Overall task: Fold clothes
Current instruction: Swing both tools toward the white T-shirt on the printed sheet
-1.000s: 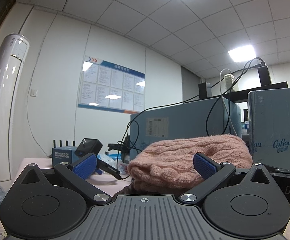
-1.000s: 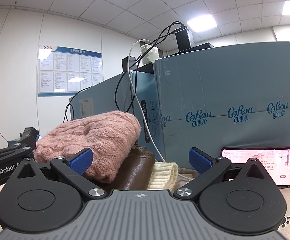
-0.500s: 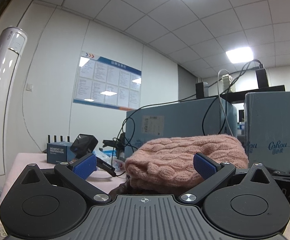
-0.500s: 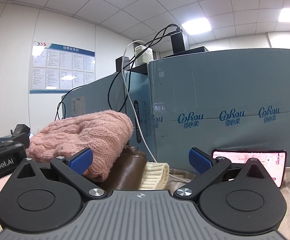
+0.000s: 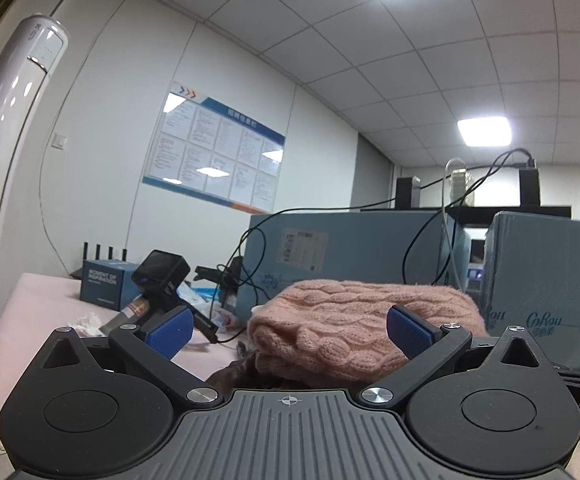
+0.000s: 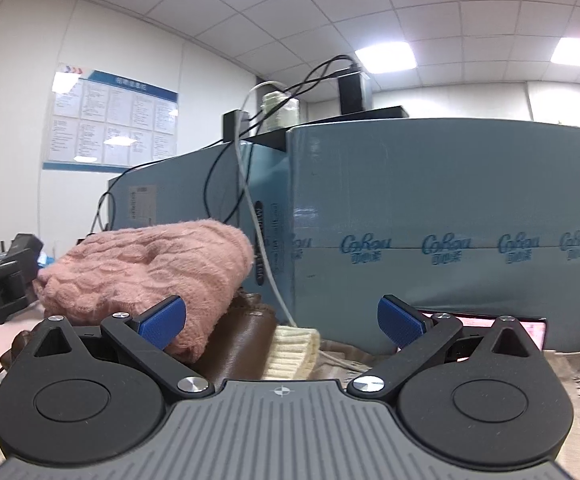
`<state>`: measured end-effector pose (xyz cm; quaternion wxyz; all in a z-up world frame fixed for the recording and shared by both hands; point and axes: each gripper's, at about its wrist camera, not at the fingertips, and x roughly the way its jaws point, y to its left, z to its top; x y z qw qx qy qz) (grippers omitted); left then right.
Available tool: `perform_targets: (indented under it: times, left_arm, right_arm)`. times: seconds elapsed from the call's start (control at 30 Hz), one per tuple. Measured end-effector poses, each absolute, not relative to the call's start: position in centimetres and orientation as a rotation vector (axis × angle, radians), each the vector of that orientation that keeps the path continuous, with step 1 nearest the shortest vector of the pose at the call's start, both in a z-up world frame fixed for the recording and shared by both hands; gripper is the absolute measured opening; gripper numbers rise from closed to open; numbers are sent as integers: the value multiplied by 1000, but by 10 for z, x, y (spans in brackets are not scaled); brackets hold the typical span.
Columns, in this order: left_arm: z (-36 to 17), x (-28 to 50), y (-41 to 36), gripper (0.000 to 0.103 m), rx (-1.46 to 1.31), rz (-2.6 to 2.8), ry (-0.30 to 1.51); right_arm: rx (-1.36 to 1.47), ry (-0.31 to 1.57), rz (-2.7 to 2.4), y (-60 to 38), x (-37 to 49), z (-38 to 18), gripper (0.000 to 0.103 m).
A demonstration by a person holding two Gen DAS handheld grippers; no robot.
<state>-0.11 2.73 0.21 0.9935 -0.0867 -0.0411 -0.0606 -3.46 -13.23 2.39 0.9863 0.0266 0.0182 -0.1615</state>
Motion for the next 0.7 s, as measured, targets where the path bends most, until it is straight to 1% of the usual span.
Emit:
perform_targets:
  times: [0.17,0.27,0.37,0.57,0.7]
  left_arm:
    - [3,-7,34,103,-232,-185,-140]
    - [3,-12,37,103,-275,-273,-181]
    - [5,-15,34,103,-282,-383,-186]
    - [22,-28,20,103,-288,-631,-72]
    - [29,-46,-5,103,-294,-842,49]
  right_arm:
    - [130,41,-406,-144,-65,41,103]
    - [160,45,-468,-155,-99,52,103]
    - [137,52,-552,-167,-141,61,103]
    - [72,106,-707,-199,-232,63,103]
    - [57,204,-791,-229,-291,49,103]
